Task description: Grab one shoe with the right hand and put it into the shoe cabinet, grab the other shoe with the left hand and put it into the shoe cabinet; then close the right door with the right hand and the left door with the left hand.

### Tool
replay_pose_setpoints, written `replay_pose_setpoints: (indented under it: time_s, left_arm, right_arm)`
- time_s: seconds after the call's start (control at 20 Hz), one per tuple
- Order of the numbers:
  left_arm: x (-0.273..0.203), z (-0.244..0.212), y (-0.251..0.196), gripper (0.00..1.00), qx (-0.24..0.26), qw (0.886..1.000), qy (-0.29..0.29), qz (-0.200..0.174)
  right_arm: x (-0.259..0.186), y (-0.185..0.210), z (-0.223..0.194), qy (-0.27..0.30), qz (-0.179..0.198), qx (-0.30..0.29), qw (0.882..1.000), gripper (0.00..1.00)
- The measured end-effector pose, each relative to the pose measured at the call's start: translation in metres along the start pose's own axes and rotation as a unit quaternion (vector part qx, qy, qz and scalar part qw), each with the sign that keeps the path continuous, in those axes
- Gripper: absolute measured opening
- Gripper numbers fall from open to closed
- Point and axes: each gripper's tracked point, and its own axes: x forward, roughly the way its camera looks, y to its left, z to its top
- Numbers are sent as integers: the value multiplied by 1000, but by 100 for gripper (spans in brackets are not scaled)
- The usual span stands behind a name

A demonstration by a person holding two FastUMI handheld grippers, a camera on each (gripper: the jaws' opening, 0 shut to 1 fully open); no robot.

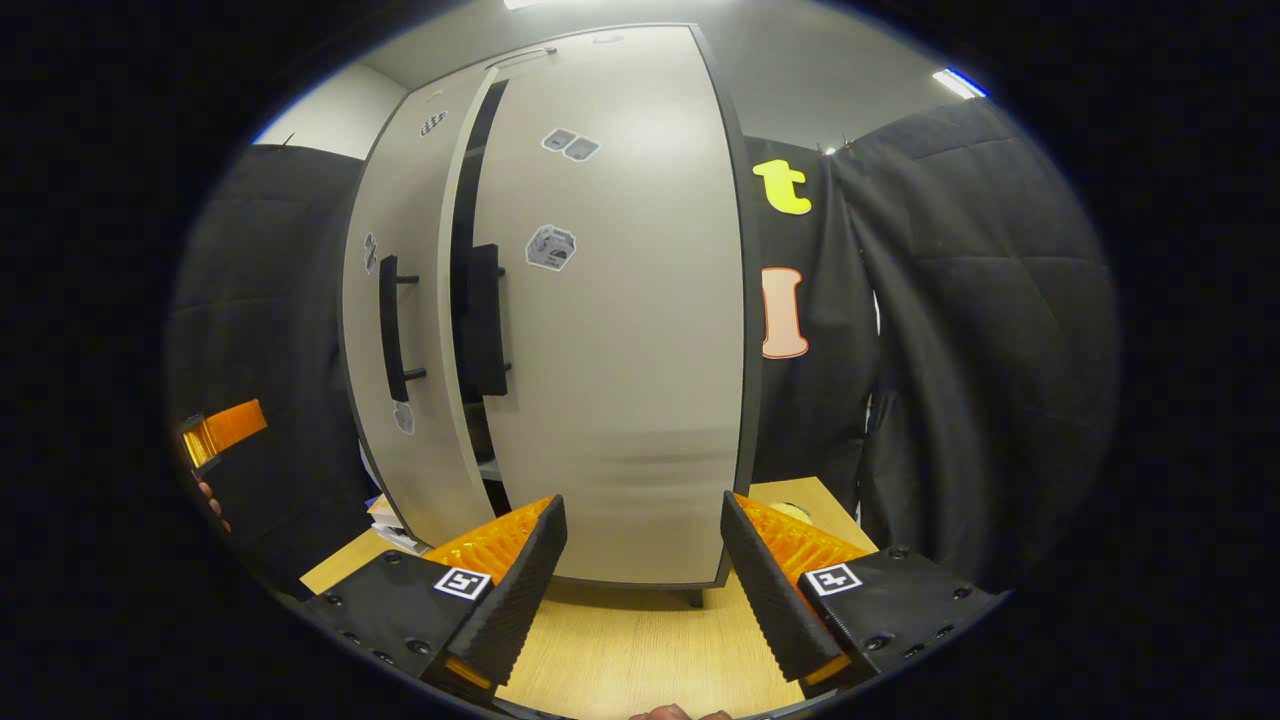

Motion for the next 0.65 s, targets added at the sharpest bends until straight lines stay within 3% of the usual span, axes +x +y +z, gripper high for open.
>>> replay_pose_setpoints:
  time_s: [0.3, 0.4, 0.55, 0.65]
  left_arm:
    - [-13, -21, 57, 90, 24, 999, 7, 41]
    - [-18, -22, 68, 86, 21, 998, 8, 52]
    - [-21, -5, 68, 87, -1, 999, -5, 53]
    - [-18, 12, 65, 86, 14, 998, -16, 55]
  right_arm:
    - [17, 13, 9, 1, 0, -40, 999, 98]
    - [18, 24, -2, 23, 16, -33, 999, 98]
    - [15, 30, -11, 42, 36, -24, 998, 96]
    - [14, 27, -7, 31, 43, -19, 998, 100]
